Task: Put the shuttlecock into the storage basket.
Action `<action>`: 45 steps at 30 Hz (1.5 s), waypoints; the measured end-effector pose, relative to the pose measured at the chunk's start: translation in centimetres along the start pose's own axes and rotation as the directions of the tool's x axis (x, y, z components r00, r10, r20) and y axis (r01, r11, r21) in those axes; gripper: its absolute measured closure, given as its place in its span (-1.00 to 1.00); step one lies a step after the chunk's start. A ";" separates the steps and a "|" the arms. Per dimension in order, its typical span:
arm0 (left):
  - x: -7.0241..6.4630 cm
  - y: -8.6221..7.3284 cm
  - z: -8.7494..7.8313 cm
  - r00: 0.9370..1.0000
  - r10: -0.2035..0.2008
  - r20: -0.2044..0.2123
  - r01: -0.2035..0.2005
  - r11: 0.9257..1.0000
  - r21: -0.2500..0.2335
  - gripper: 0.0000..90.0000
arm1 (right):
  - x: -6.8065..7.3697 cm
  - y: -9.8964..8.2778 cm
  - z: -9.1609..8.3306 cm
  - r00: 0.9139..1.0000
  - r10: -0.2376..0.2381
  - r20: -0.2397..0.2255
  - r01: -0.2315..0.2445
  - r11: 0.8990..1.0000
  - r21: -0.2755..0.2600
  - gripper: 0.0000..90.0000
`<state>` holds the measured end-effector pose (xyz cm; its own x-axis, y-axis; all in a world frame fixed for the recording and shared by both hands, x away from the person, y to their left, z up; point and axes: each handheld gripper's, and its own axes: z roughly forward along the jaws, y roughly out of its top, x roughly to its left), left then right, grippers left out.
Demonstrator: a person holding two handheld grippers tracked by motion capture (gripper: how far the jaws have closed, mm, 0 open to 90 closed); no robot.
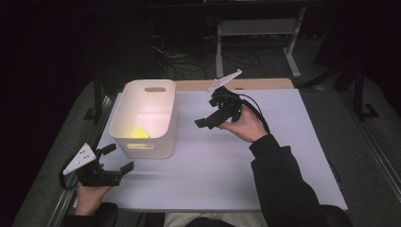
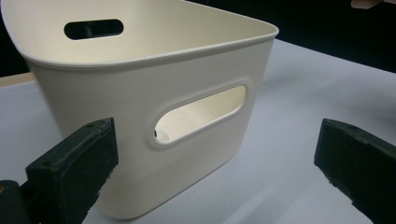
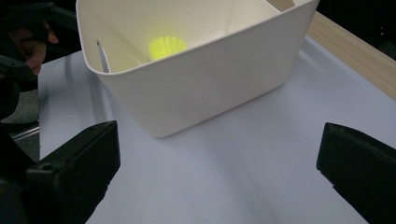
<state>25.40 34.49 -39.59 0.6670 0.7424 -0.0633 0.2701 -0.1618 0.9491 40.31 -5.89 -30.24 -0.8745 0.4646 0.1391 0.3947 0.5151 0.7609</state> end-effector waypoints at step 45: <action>0.0 0.0 0.1 1.000 0.000 0.000 0.000 1.000 0.002 -1.00 | -2.7 -8.1 -4.1 0.993 0.105 0.048 -0.102 0.993 -0.065 -1.00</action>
<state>25.44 34.46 -39.60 0.6668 0.7425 -0.0634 0.2717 -0.1631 0.9485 38.35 -14.31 -34.16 -0.8136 0.5501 0.1882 0.4628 0.4168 0.7824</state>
